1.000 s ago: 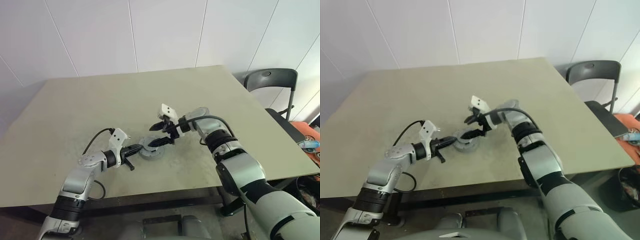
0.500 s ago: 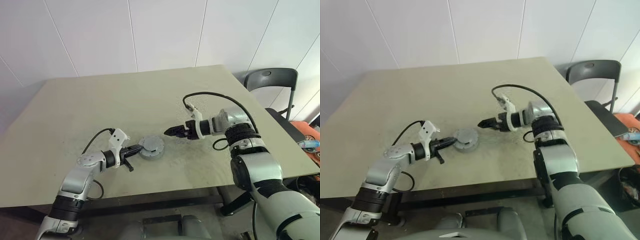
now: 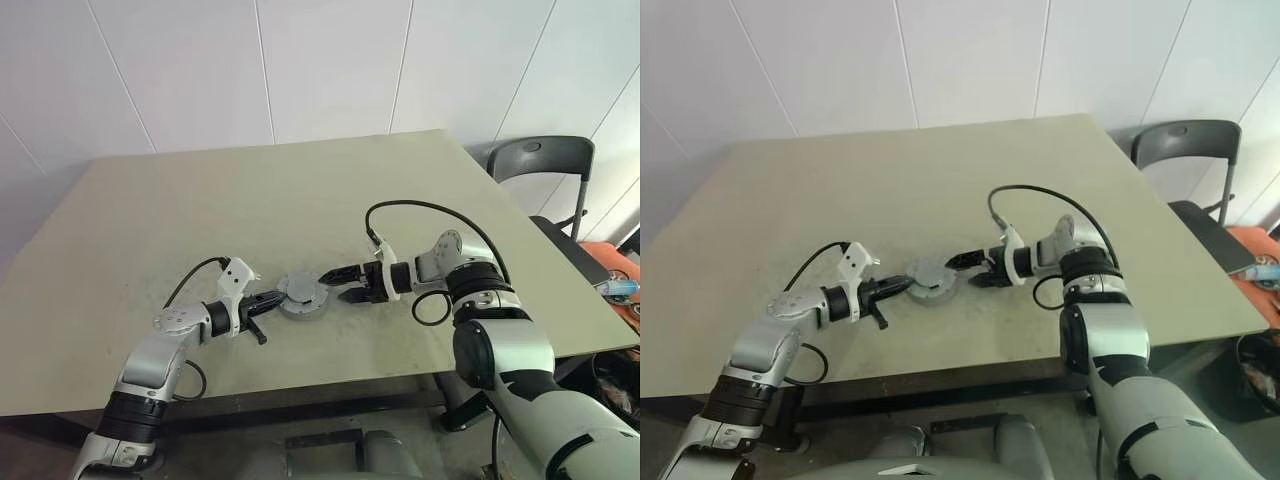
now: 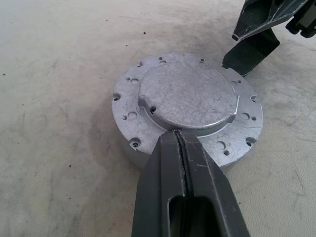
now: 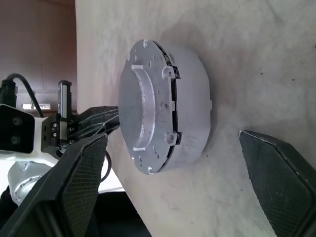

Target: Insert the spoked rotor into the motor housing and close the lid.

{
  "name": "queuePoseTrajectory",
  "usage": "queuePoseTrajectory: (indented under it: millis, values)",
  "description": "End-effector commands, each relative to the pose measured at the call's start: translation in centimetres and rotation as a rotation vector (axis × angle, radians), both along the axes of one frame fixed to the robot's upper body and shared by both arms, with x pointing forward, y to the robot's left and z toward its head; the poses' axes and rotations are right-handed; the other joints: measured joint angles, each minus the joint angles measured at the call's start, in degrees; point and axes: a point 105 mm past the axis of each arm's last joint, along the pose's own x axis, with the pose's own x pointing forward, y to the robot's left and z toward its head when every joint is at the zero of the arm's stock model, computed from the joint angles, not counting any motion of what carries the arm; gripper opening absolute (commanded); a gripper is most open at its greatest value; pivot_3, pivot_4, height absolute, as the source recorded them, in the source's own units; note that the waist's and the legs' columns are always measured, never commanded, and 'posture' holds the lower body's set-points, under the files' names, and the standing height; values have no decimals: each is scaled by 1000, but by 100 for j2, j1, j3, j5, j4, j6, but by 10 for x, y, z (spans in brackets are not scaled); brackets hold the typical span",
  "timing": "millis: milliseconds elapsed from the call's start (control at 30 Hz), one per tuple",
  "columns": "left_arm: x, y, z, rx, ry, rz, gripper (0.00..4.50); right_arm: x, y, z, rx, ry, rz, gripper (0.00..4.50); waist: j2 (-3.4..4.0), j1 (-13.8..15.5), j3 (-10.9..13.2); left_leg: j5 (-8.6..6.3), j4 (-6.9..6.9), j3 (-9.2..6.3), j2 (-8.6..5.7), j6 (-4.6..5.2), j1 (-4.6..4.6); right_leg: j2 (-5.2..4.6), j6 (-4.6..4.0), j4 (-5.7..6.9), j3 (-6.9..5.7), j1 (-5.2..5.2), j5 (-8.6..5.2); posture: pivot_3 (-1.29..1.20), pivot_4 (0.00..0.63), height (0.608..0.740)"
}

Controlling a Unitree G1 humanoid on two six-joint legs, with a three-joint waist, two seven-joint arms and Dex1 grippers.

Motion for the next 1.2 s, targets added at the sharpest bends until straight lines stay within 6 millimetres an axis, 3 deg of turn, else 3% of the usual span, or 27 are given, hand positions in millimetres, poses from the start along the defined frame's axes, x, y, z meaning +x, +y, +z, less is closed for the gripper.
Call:
queuePoseTrajectory:
  millis: [33,267,500,633,767,1067,1200]
  values:
    - [-7,-4,-10,17,47,-23,0,-1,14,4,54,0,5,4475,1,-5,0,0,0,0,0,0,1,0,0,1,0,0,0,0,0,740]
    - [-7,-4,-10,17,45,-20,0,-4,25,6,106,17,-7,4475,1,-3,0,0,-1,0,1,0,-1,0,0,0,0,-1,0,0,0,740]
    - [-5,-1,-9,12,43,-9,0,1,20,8,116,1,-54,2215,4,-1,1,0,-2,0,0,0,-6,0,0,-2,0,-5,0,0,0,740]
    - [0,4,-3,-55,31,53,0,3,17,13,137,-5,-68,1150,7,6,0,0,4,0,0,-1,-6,-1,0,-2,-2,-2,0,0,0,740]
    - [4,12,13,-213,28,169,0,2,17,18,154,-13,-58,1141,7,1,1,-1,3,-1,0,-1,-13,-2,0,-10,-3,-4,0,0,0,740]
    - [1,62,26,-519,89,473,0,4,18,35,231,-29,-59,1141,5,-3,2,1,0,-3,2,1,-90,0,20,-3,-3,-81,13,0,0,740]
    - [-13,58,34,-756,187,425,875,7,15,47,268,-51,-60,1141,4,2,3,1,2,-2,1,1,-94,-1,14,-7,-3,-82,10,0,0,740]
